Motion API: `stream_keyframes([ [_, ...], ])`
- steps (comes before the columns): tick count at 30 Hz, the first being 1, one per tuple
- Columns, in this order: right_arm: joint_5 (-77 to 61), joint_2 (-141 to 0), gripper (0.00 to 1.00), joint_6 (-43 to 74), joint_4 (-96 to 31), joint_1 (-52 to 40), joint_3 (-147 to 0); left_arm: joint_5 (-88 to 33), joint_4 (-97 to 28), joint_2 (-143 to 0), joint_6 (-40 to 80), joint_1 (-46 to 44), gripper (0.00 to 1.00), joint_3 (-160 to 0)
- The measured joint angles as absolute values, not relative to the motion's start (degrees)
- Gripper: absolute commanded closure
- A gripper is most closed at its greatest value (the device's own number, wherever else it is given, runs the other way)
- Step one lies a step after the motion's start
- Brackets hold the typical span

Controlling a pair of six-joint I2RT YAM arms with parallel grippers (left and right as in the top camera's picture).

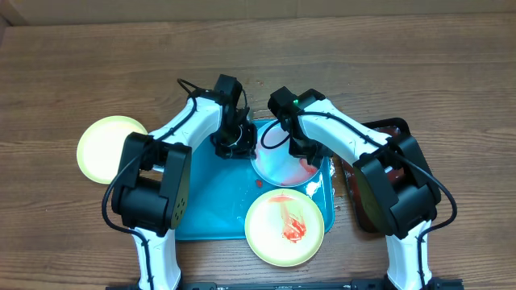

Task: Clean dirty plates on tray and stack at the side
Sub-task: 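Scrub the white plate with the sponge while the left gripper holds it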

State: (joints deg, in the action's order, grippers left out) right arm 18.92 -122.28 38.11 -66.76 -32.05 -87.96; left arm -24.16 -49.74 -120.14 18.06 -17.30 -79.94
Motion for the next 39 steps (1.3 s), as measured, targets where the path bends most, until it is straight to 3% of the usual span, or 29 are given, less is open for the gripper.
stream_keyframes([
  [10, 12.6, -122.1, 0.96, 27.3, -65.4, -31.2, -88.0, -24.6, -49.8, -120.2, 18.1, -17.2, 0.96, -79.9],
  [21, -10.8, -121.7, 0.96, 17.9, -57.6, -33.8, -87.8, -23.2, -50.2, -120.0, 18.1, -16.2, 0.96, -79.9],
  [29, -23.4, -122.8, 0.96, 21.4, -48.6, -35.4, -86.5, -22.9, -50.8, -120.0, 18.0, -16.0, 0.96, -80.0],
  [39, -23.4, -123.3, 0.96, 30.2, -44.8, -31.1, -86.1, -22.5, -50.9, -120.0, 18.0, -16.0, 0.96, -80.1],
])
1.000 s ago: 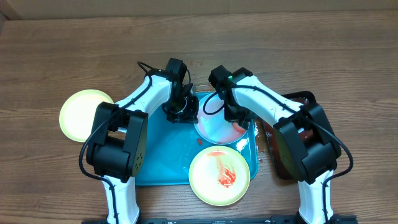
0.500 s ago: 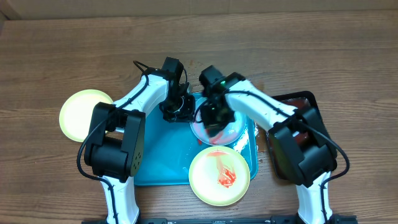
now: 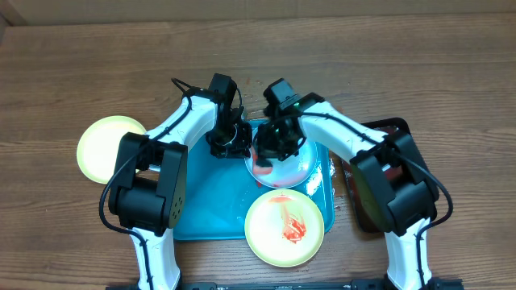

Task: Clean dirty plates on tray and stack at the side
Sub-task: 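Scrub the white plate with the sponge while the left gripper holds it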

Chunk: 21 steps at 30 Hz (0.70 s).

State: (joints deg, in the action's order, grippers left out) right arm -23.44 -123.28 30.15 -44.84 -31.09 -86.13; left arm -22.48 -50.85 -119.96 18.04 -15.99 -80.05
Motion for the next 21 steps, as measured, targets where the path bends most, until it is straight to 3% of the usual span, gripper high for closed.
stream_keyframes([
  [6, -20.1, -123.3, 0.96, 31.9, -46.6, -26.0, -86.8, -22.5, -50.9, -120.0, 18.0, -16.0, 0.96, -80.1],
  [13, -8.5, -122.2, 0.96, 32.1, -57.8, -22.1, -88.5, -22.4, -50.9, -120.0, 18.1, -16.0, 0.96, -80.1],
  [21, -6.4, -122.1, 0.96, 23.7, -65.4, -22.6, -88.8, -22.5, -50.3, -120.0, 18.0, -16.5, 0.96, -80.1],
])
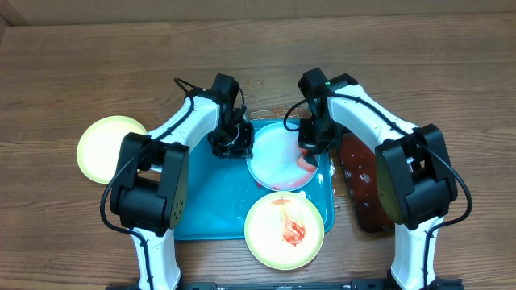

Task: Clean dirty plates on tray and stack at the side
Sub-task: 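Scrub the white plate with the sponge while the left gripper holds it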

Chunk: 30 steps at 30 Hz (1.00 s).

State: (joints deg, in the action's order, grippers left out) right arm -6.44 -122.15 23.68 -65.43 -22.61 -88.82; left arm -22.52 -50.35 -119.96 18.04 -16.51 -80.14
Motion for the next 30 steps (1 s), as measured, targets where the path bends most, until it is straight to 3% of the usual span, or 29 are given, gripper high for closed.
stream_keyframes([
  [8, -13.6, -122.2, 0.96, 16.4, -64.8, -25.0, -87.8, -22.2, -50.4, -120.0, 18.0, -16.5, 0.96, -80.1],
  [19, -27.5, -123.4, 0.96, 17.2, -54.3, -33.1, -86.7, -22.0, -50.7, -119.9, 18.0, -16.5, 0.96, -80.2],
  [30, -29.5, -123.8, 0.96, 24.6, -46.9, -27.9, -85.8, -21.9, -51.2, -119.9, 18.3, -16.4, 0.96, -80.2],
])
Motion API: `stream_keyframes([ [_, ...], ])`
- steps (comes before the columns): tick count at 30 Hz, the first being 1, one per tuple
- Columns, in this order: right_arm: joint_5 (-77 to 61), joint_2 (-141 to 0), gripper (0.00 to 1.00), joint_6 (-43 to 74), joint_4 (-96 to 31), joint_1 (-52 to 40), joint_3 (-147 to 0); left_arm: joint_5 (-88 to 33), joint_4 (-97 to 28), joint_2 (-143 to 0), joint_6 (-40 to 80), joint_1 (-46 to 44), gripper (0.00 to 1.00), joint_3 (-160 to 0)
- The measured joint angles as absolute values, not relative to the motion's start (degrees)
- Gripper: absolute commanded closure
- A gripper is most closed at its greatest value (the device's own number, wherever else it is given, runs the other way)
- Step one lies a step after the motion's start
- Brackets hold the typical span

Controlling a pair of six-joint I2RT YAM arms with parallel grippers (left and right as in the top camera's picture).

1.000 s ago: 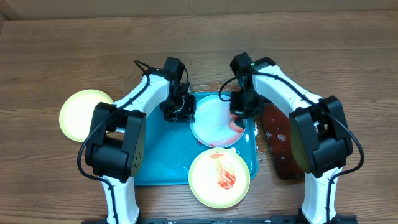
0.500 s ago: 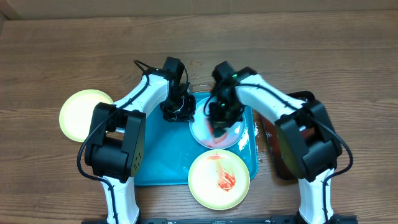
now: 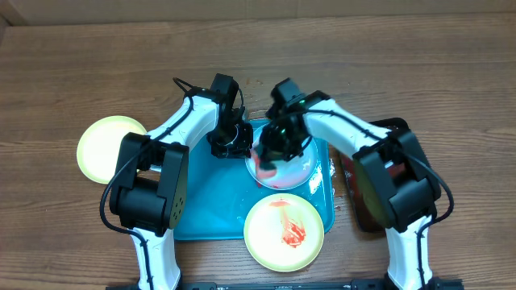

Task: Clean dirty plates on tray and stack at the side
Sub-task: 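Scrub the white plate with the sponge while the left gripper holds it, then lift the sponge away with the right gripper toward the black tray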

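A blue tray (image 3: pixel 205 201) lies in the middle of the table. On its far right part rests a pale plate (image 3: pixel 298 165) with red smears at its near edge. My right gripper (image 3: pixel 268 159) is down on the plate's left half, shut on a reddish wiping pad (image 3: pixel 262 169). At the plate's left rim sits my left gripper (image 3: pixel 231 145), apparently shut on that rim. A yellow-green plate (image 3: pixel 284 231) smeared with red sauce lies over the tray's front right corner. A clean yellow-green plate (image 3: pixel 109 149) sits on the table at the left.
A dark reddish-brown tray (image 3: pixel 364 201) lies on the table right of the blue tray, partly under my right arm. Small red spots mark the blue tray near the pale plate. Bare wooden table runs along the back and front left.
My right gripper with the pad has moved from the pale plate's right edge to its left half. The left gripper stays at the plate's left rim.
The right gripper first pressed the pad on the pale plate's right side, then on its left side, then at its right edge, and now is back on the left. The left gripper held the rim throughout. Both other plates have not moved.
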State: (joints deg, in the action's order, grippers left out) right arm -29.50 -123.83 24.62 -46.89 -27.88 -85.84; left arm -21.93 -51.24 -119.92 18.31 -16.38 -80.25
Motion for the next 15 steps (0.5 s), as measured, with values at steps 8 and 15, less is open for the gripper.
stream_keyframes([
  [8, -28.0, -123.8, 0.96, 26.3, -48.1, -17.5, -85.9, -21.9, -51.2, -119.9, 18.7, -16.4, 0.96, -80.2],
  [15, -23.3, -123.5, 0.96, 25.3, -55.7, -16.4, -87.2, -21.9, -51.3, -119.9, 19.3, -16.4, 0.96, -80.2],
])
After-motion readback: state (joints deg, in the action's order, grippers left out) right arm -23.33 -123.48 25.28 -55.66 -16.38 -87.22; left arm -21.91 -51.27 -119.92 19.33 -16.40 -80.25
